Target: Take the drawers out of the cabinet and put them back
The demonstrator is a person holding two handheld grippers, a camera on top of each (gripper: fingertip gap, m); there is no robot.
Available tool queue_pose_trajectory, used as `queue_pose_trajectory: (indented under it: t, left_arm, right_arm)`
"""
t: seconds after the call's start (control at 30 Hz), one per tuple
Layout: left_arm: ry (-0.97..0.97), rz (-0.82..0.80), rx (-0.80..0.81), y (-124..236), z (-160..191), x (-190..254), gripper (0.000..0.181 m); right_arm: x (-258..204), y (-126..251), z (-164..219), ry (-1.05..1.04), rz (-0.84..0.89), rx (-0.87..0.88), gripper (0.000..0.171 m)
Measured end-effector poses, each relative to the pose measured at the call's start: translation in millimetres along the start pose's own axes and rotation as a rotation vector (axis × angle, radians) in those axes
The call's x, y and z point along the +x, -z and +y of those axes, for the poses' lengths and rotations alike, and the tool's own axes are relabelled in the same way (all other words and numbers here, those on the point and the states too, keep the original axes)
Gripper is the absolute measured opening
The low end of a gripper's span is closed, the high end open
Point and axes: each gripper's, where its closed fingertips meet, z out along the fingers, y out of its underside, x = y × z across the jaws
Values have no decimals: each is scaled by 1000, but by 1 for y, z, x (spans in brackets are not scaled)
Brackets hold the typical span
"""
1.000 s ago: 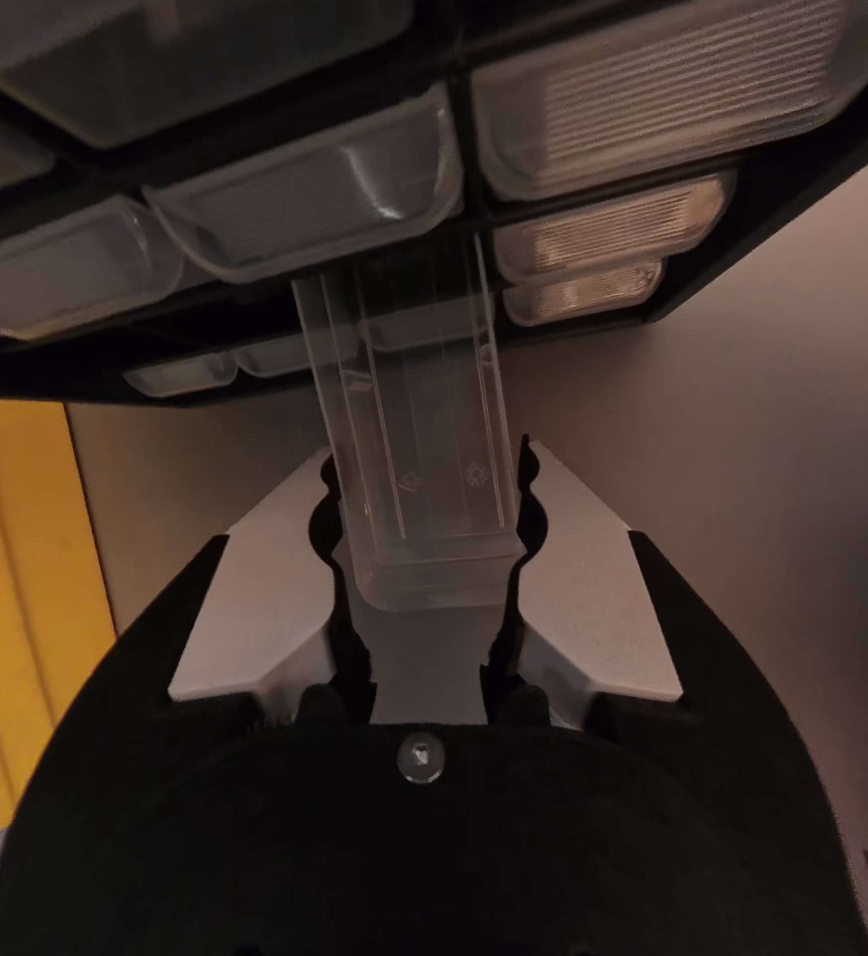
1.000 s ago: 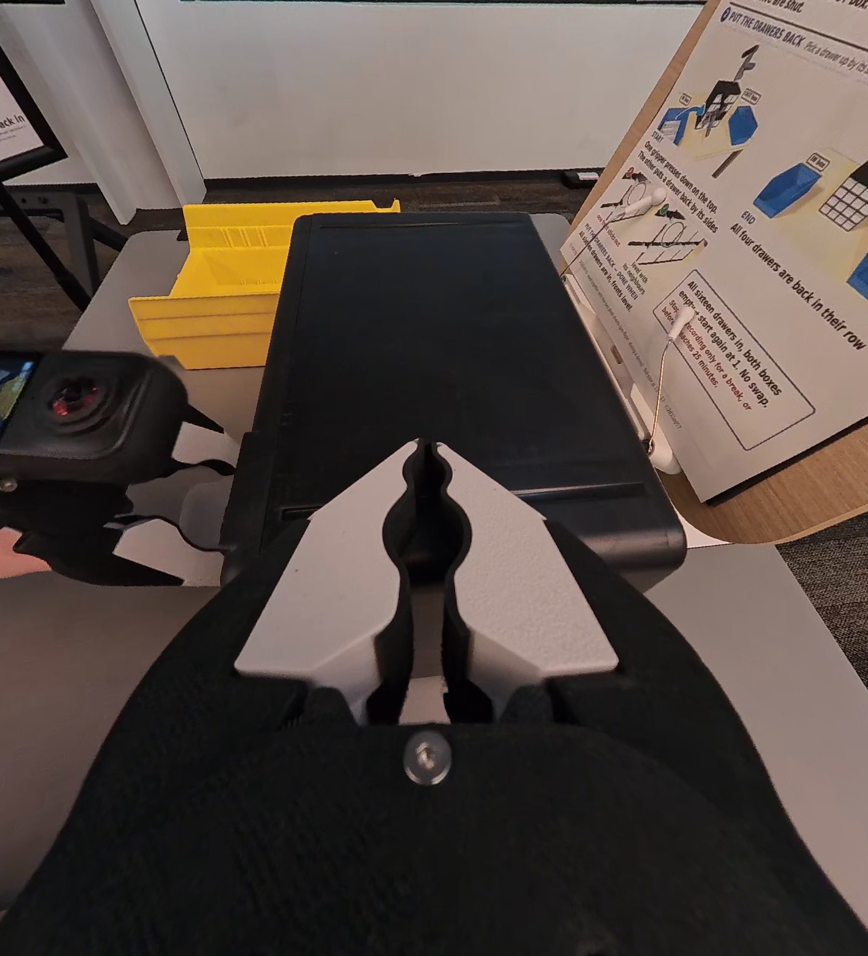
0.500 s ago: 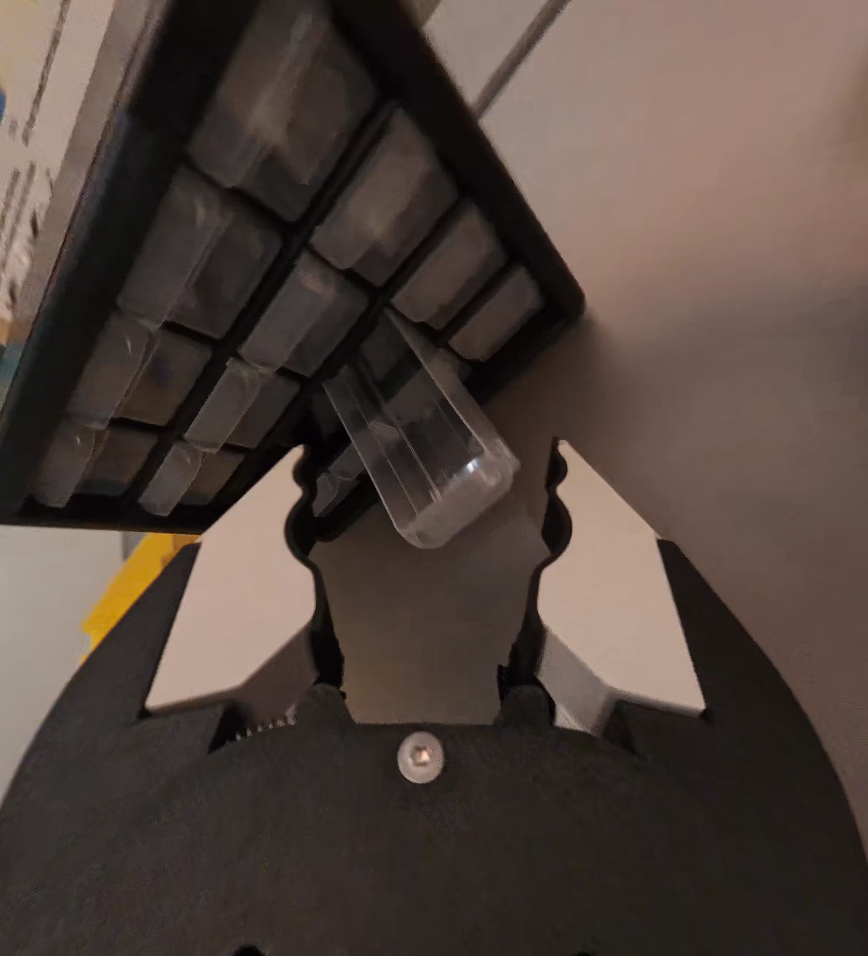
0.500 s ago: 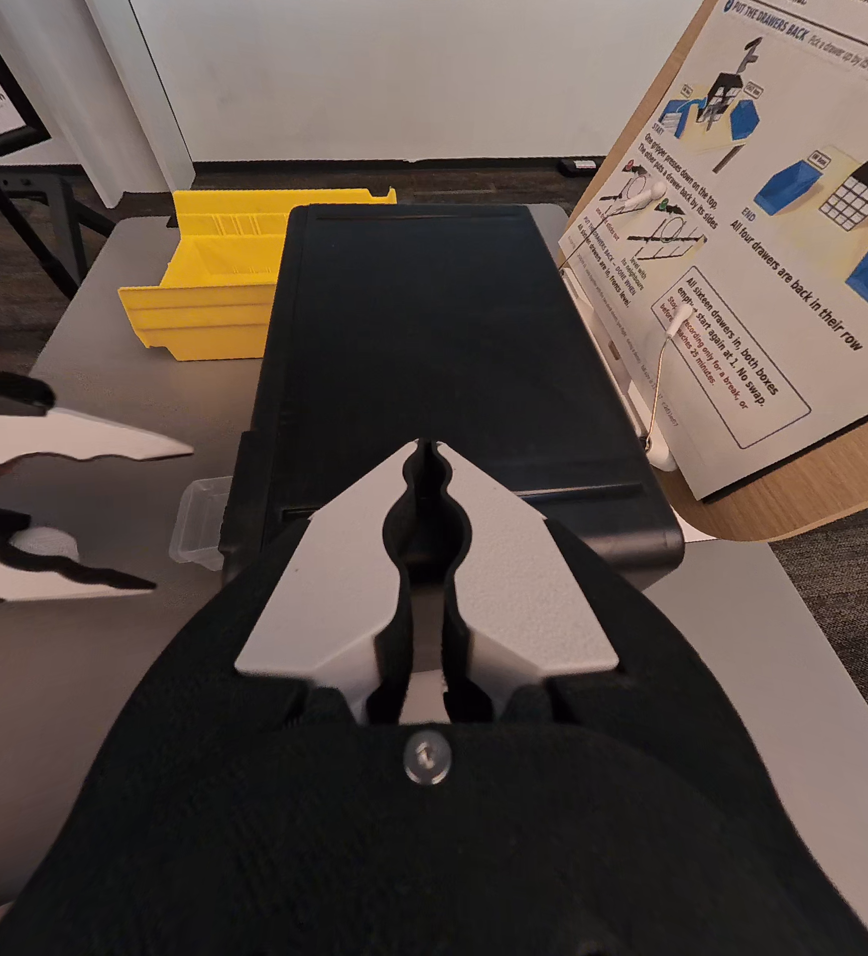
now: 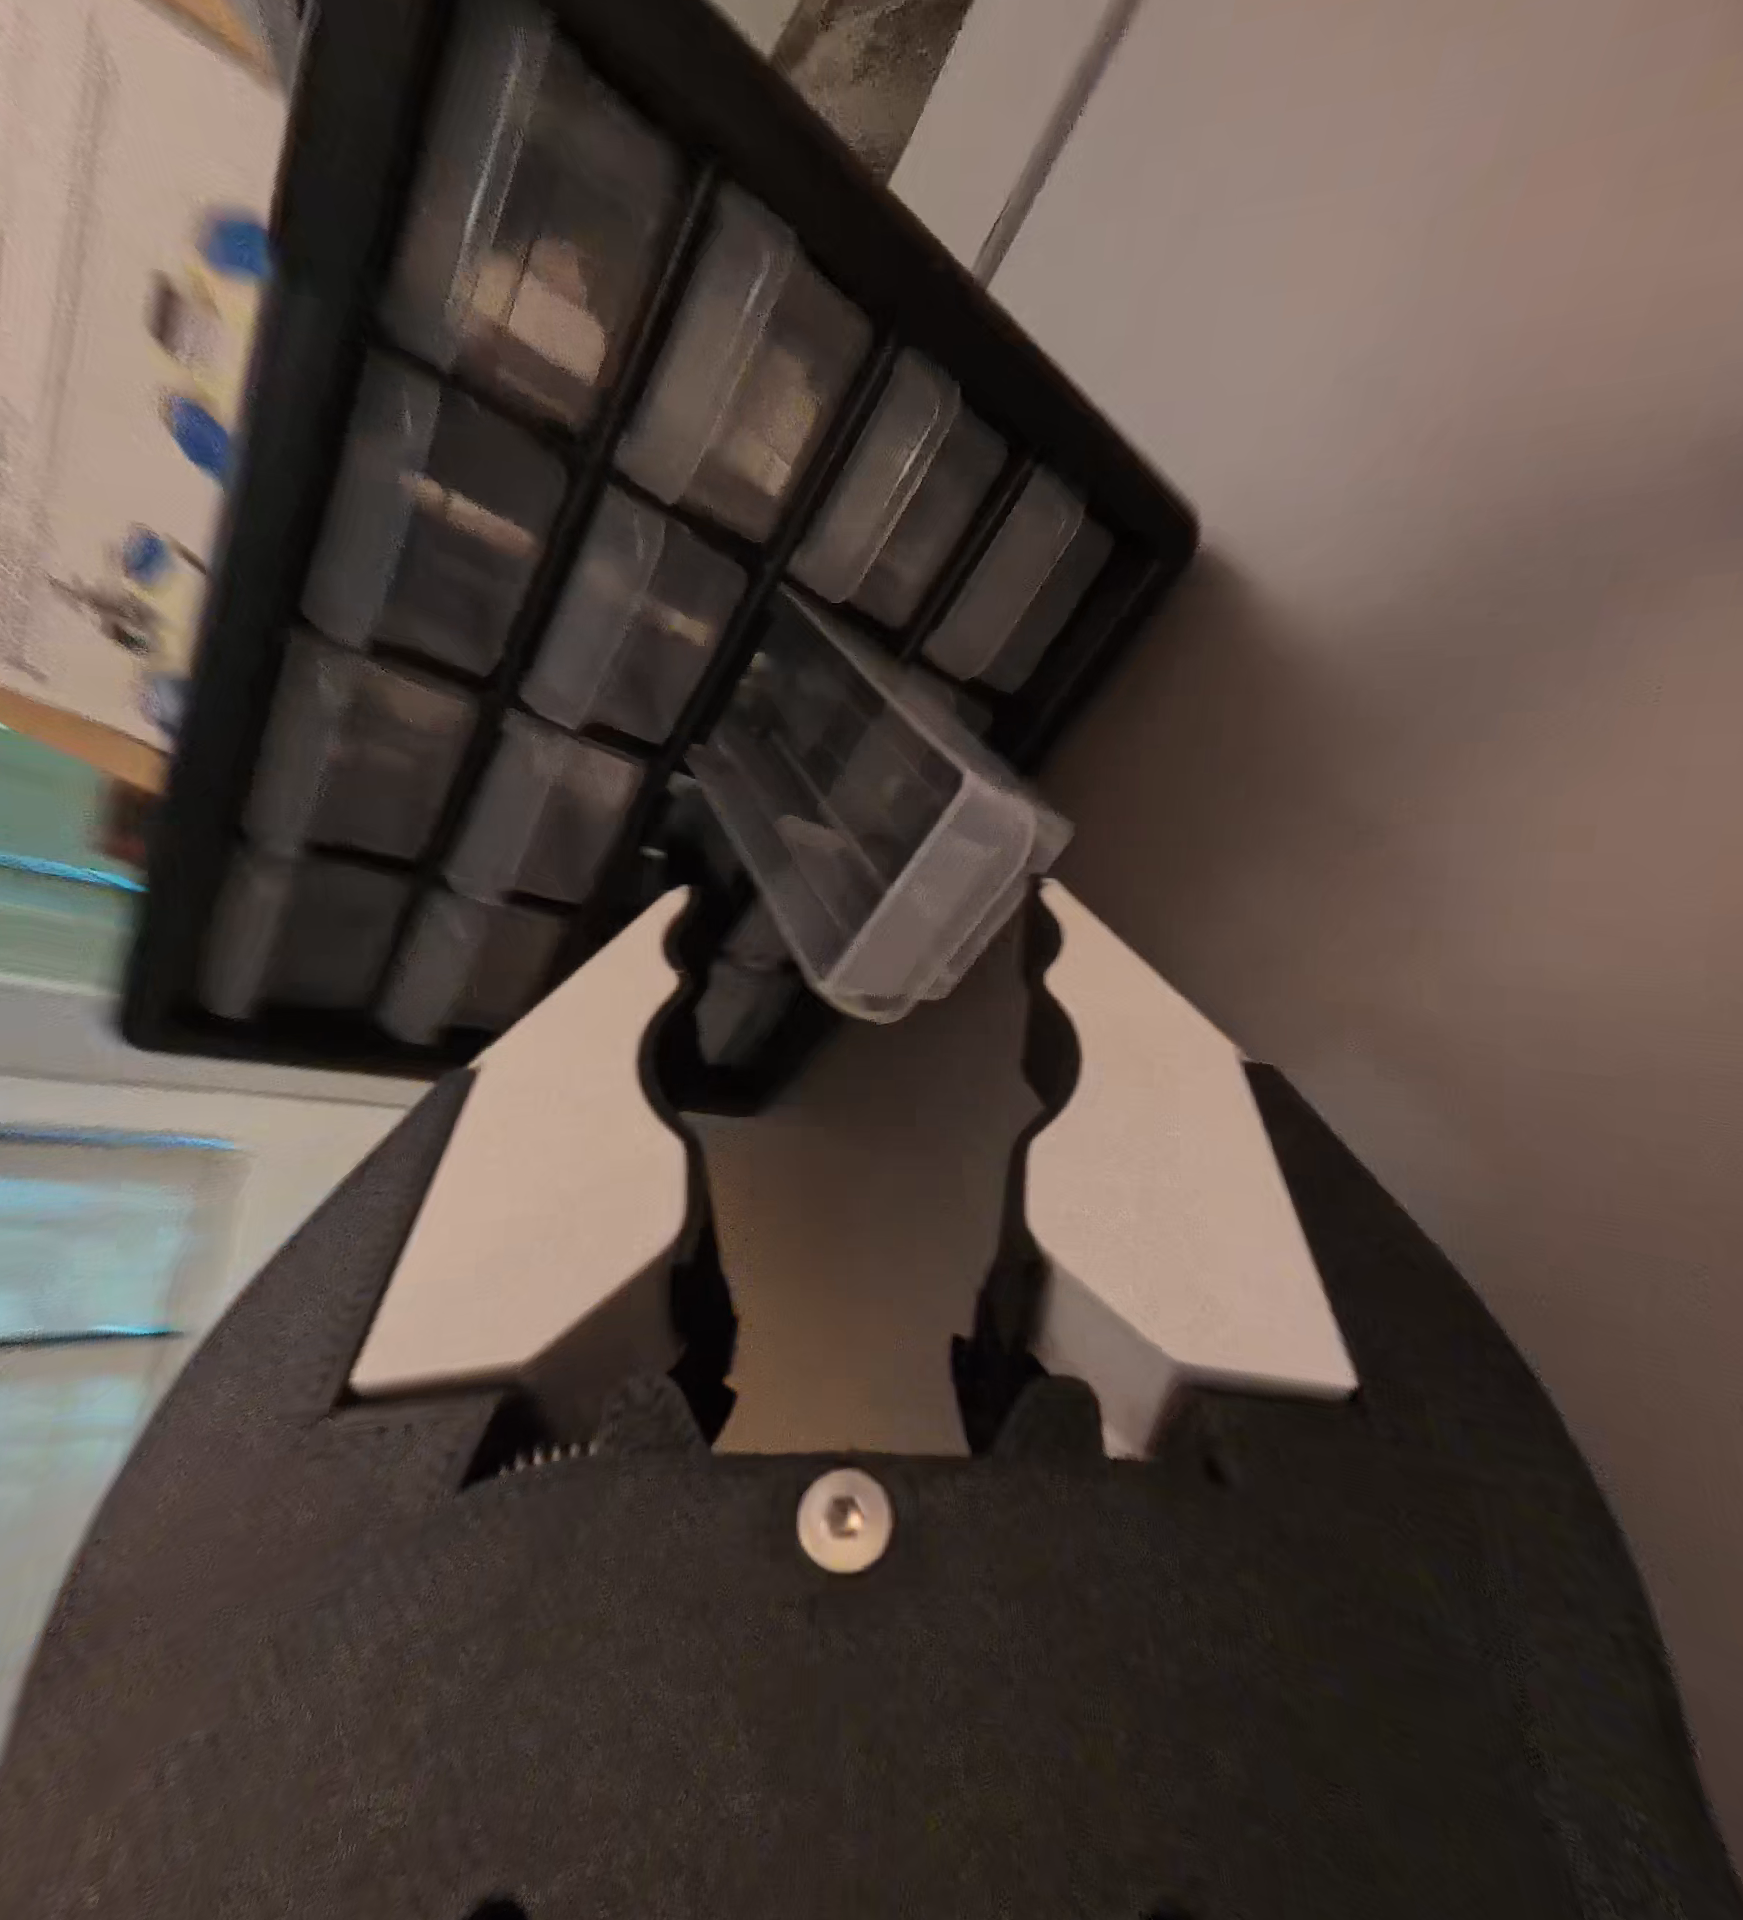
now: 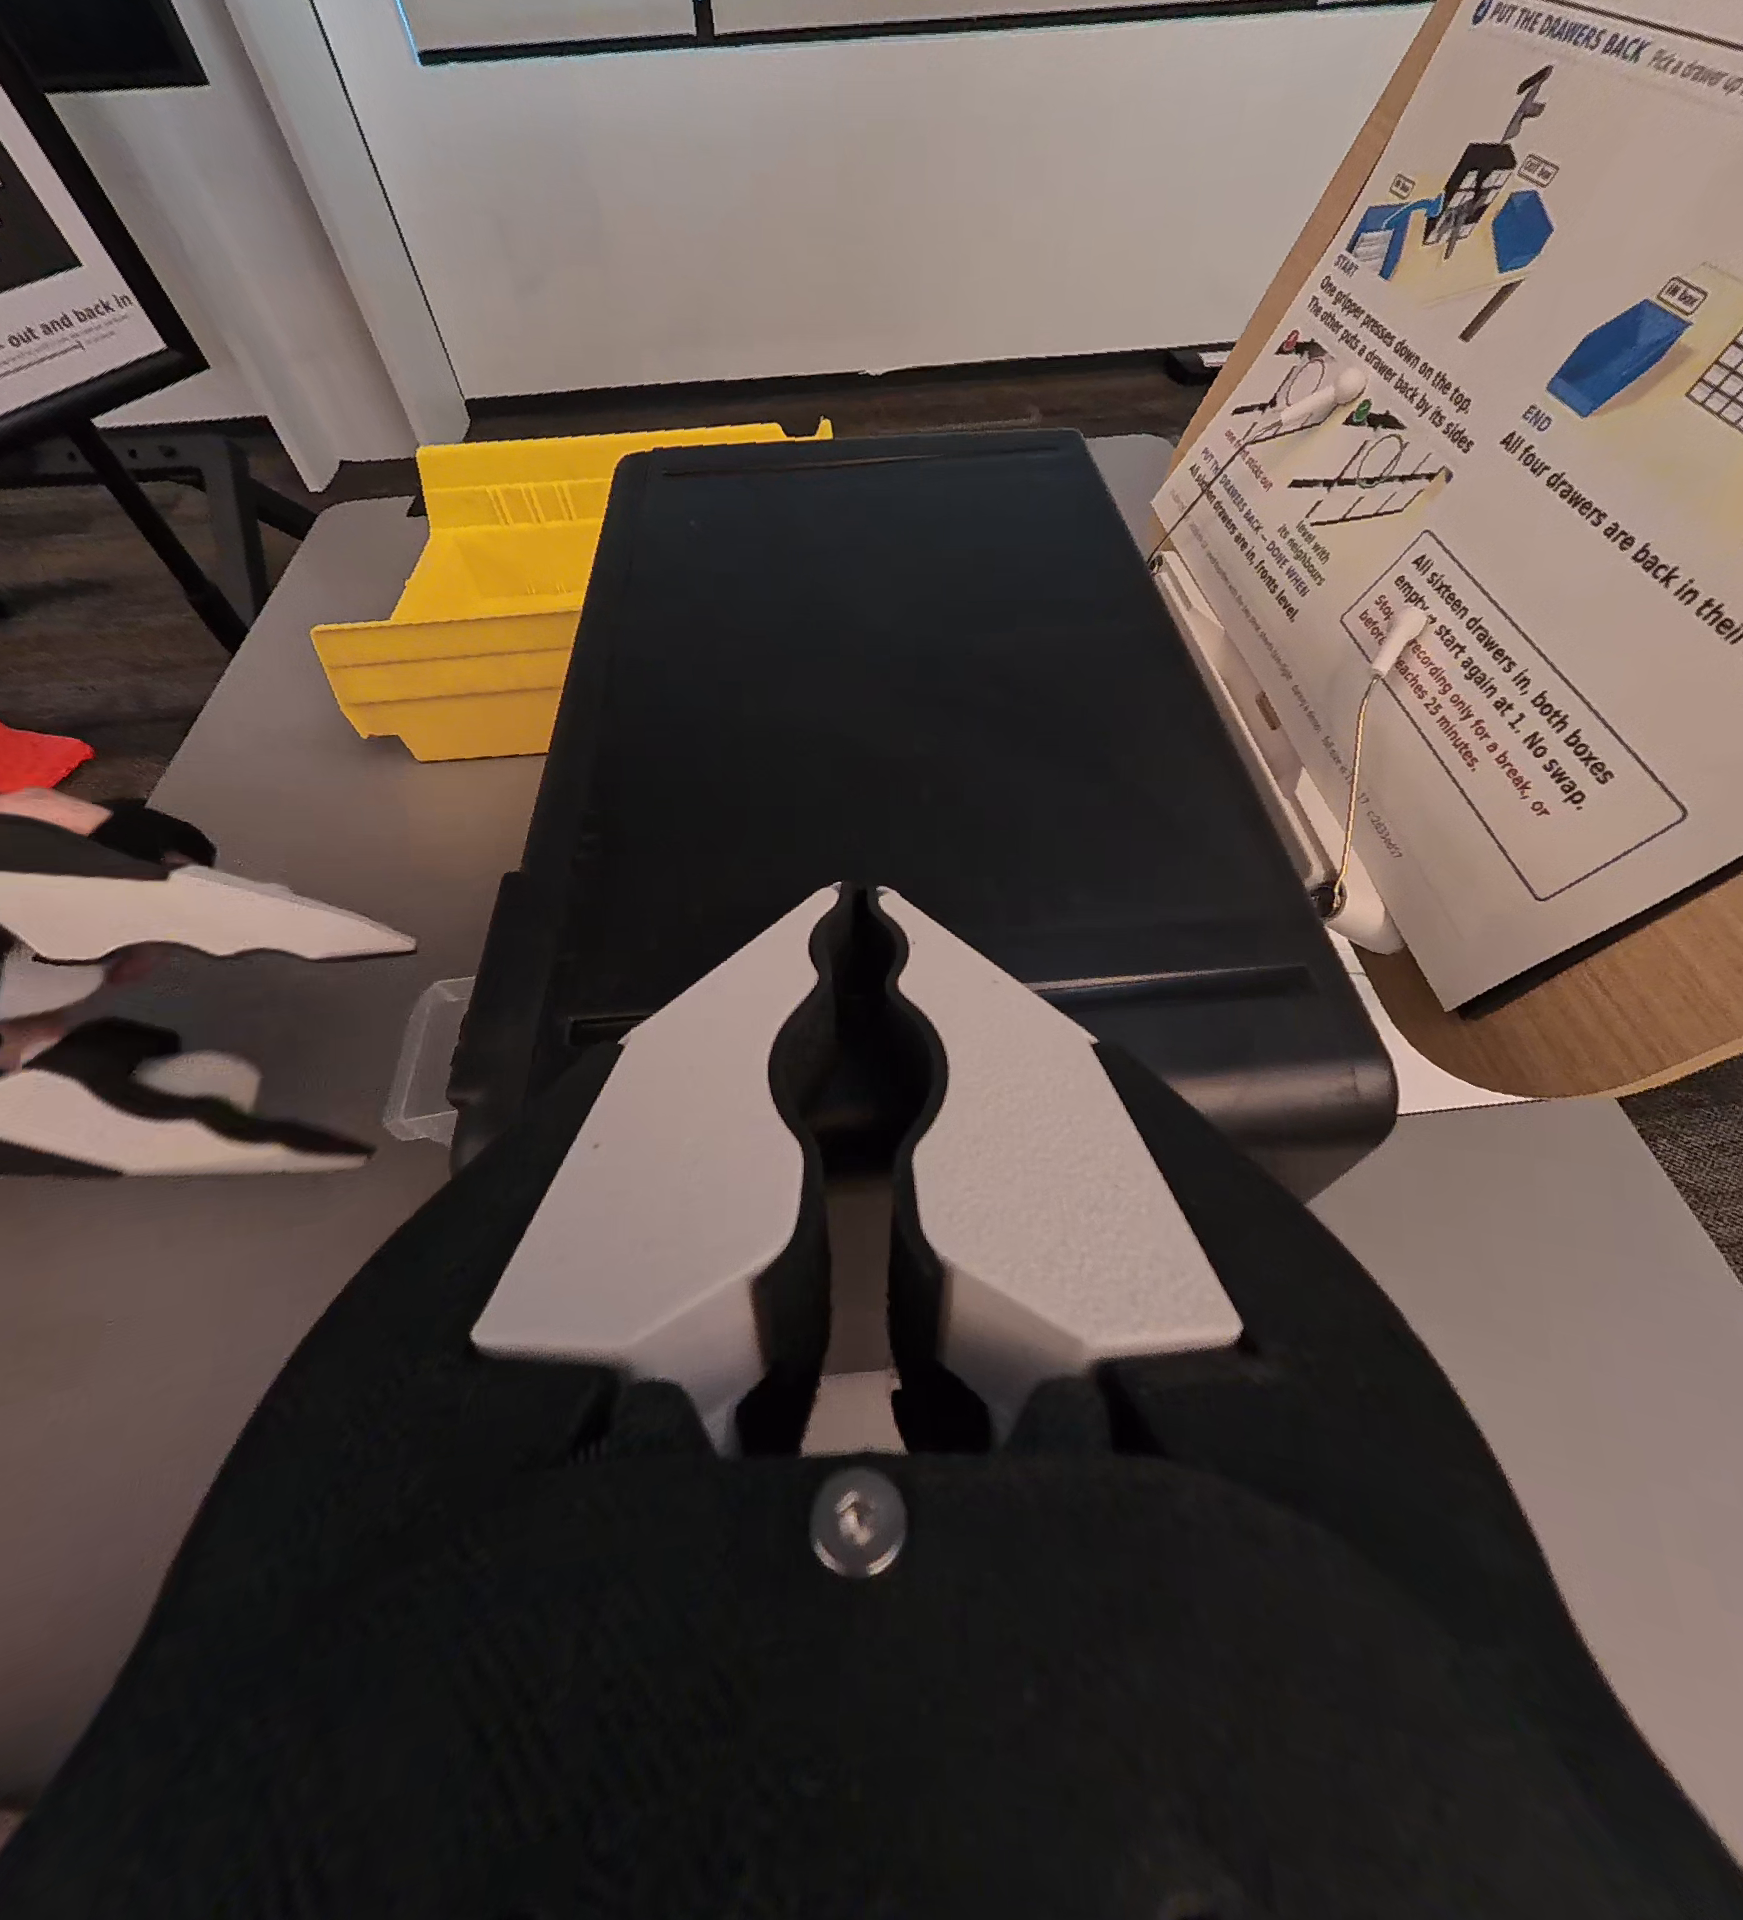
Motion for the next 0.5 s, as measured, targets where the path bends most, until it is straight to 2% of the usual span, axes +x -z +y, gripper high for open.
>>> queue_pose_trajectory:
  t: [0.07, 0.1, 0.2, 0.33, 0.43, 0.5]
  left_arm:
    - [142, 12, -11, 0, -1, 4, 83]
    - [151, -10, 2, 1, -4, 3, 82]
    - [15, -81, 55, 3, -13, 5, 65]
    - [-157, -131, 53, 4, -2, 5, 61]
    - [-298, -197, 94, 9, -2, 1, 36]
    - [-396, -225, 74, 5, 4, 1, 29]
  right_arm:
    - [0, 0, 0, -1, -1, 1, 0]
    - [0, 0, 0, 0, -1, 1, 0]
    - [0, 0, 0, 4, 2, 2, 0]
    - [0, 0, 0, -3, -7, 9, 0]
    - [0, 0, 0, -4, -8, 9, 0]
    - [0, 0, 0, 1, -4, 7, 0]
